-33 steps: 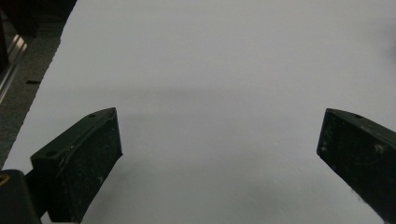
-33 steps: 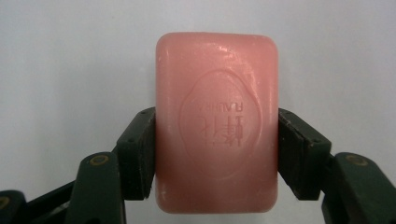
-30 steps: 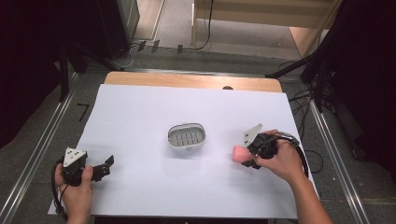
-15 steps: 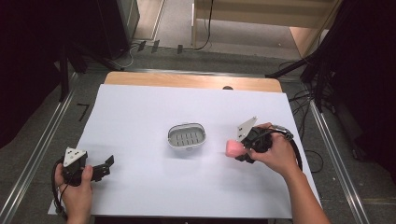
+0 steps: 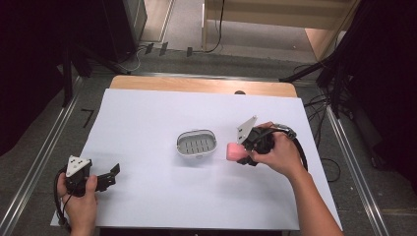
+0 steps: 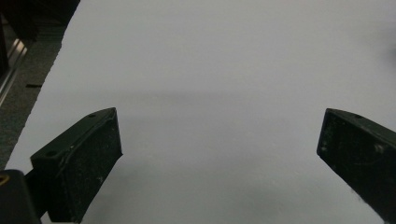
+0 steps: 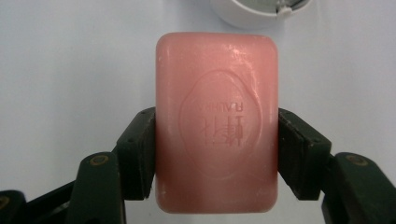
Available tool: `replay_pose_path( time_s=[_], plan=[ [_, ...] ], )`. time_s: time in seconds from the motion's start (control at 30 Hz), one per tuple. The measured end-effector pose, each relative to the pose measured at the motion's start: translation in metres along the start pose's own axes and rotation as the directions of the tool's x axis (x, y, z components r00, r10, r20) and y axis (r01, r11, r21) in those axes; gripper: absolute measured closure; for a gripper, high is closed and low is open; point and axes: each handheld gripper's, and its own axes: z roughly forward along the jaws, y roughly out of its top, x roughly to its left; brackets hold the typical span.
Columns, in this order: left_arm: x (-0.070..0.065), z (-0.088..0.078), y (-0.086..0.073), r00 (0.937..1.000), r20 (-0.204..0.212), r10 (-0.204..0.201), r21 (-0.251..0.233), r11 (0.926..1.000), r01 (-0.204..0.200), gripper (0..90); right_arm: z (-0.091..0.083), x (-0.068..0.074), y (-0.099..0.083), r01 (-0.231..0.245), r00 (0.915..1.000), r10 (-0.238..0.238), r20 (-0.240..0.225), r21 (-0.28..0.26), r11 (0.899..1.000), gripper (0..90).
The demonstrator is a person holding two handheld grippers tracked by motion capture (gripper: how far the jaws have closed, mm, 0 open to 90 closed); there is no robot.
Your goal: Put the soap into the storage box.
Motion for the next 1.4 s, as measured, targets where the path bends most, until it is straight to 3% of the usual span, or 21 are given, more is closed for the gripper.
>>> replay_pose_path(
  time_s=[0.17, 0.27, 0.43, 0.53, 0.6, 0.8, 1.1, 1.4],
  plan=[
    [0.000, -0.001, 0.000, 1.0000, 0.004, 0.004, -0.011, 0.9999, -0.004, 0.4, 0.004, -0.003, 0.015, 0.013, 0.9998, -0.013, -0.016, 0.002, 1.000, 38.9],
    [0.000, -0.004, -0.002, 0.9999, 0.016, -0.002, -0.045, 0.9990, 0.003, 0.4, 0.004, -0.007, 0.024, 0.023, 0.9995, -0.023, -0.021, -0.007, 1.000, 38.9],
    [-0.002, -0.008, -0.002, 0.9990, 0.038, 0.022, -0.104, 0.9944, -0.018, 0.4, 0.007, -0.011, 0.039, 0.042, 0.9987, -0.042, -0.028, -0.011, 0.999, 38.9],
    [-0.006, -0.008, -0.001, 0.9991, 0.020, 0.037, -0.119, 0.9923, -0.034, 0.4, 0.010, -0.014, 0.046, 0.043, 0.9985, -0.044, -0.033, -0.028, 0.999, 38.9],
    [-0.010, -0.007, 0.000, 0.9968, 0.019, 0.077, -0.131, 0.9886, -0.074, 0.4, 0.014, -0.016, 0.053, 0.056, 0.9977, -0.057, -0.038, -0.019, 0.998, 39.0],
    [-0.010, -0.007, 0.000, 0.9960, -0.001, 0.089, -0.166, 0.9822, -0.088, 0.4, 0.018, -0.019, 0.061, 0.065, 0.9964, -0.066, -0.053, -0.029, 0.997, 38.9],
    [-0.005, -0.004, -0.001, 0.9979, 0.042, 0.049, -0.152, 0.9875, -0.042, 0.5, 0.020, -0.024, 0.076, 0.100, 0.9930, -0.101, -0.060, -0.021, 0.995, 38.9],
    [-0.006, -0.002, 0.000, 0.9973, 0.034, 0.065, -0.126, 0.9902, -0.060, 0.5, 0.019, -0.027, 0.104, 0.150, 0.9864, -0.149, -0.069, 0.006, 0.989, 38.9]
  ],
)
